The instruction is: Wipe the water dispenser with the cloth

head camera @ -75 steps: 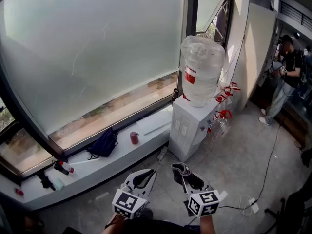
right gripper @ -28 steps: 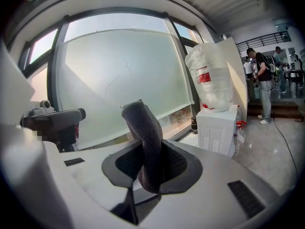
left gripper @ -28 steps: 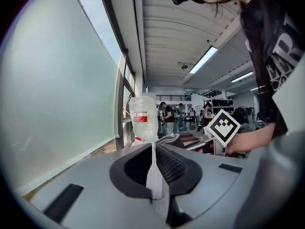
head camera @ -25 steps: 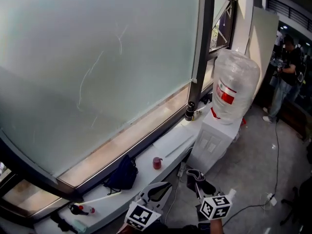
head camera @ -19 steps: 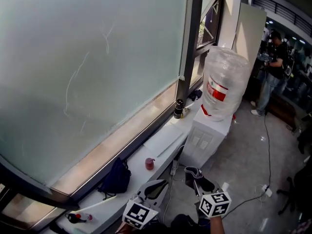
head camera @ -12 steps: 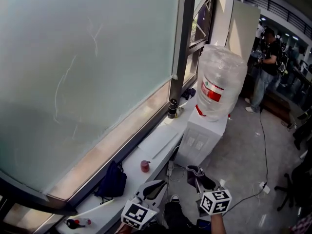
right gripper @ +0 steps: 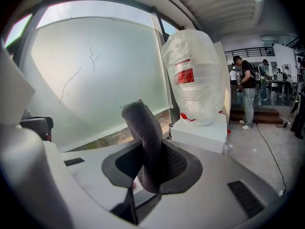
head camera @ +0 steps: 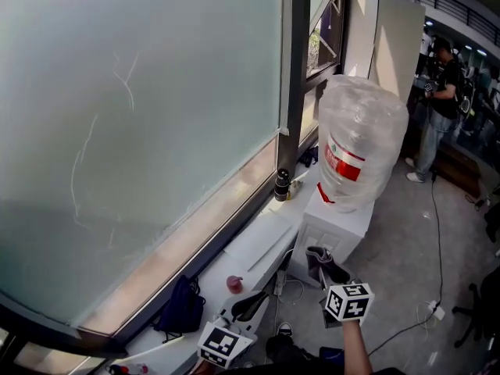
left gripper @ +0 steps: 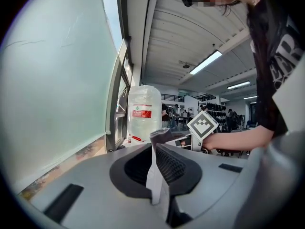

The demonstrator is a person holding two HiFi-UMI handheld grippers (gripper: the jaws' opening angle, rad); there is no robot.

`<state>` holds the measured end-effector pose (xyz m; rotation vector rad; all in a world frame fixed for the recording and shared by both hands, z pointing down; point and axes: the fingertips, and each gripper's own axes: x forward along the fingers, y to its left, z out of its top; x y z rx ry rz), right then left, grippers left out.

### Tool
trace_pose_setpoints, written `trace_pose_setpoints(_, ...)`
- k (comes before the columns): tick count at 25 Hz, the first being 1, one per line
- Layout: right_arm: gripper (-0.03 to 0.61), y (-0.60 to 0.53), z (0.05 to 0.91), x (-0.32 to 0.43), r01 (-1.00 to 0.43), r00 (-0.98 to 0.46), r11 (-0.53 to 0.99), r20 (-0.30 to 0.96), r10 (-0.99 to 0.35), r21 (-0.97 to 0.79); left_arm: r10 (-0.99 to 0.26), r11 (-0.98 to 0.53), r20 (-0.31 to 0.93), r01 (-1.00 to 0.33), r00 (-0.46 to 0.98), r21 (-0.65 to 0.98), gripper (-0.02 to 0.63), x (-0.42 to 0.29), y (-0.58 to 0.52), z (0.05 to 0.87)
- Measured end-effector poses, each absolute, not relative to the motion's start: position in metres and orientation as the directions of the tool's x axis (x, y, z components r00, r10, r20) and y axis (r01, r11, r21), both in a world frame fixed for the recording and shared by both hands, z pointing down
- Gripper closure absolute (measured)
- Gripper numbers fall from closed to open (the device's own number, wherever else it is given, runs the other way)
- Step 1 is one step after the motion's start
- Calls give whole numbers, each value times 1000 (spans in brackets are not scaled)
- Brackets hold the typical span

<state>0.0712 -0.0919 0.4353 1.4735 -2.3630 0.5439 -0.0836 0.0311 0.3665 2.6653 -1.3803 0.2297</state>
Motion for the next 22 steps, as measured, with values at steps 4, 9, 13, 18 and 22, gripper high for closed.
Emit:
trace_pose_setpoints(4, 476, -156, 446, 82, -903, -428, 387, 448, -785, -185, -812, -552, 200, -833, 548, 39, 586, -71, -18, 362)
trace_pose_setpoints(9, 476, -222, 469, 91, -901, -430, 341, 462, -775, -267, -828, -521, 222, -853, 515, 35, 586, -60, -65, 363)
trace_pose_setpoints(13, 476, -265, 491, 91, -897, -433, 317, 480, -763, -307, -846, -487, 241, -873, 476, 16, 586, -58, -92, 362)
trace_pose_setpoints(18, 476, -305, 529, 85, -900, -423, 275, 527, -737, -337, -859, -463, 255, -886, 445, -13, 586, -59, -116, 361)
trace_pose_setpoints(22, 476, -327, 555, 86, -903, -390, 178, 571, -723, -391, -863, -450, 269, -893, 429, -21, 586, -57, -126, 362)
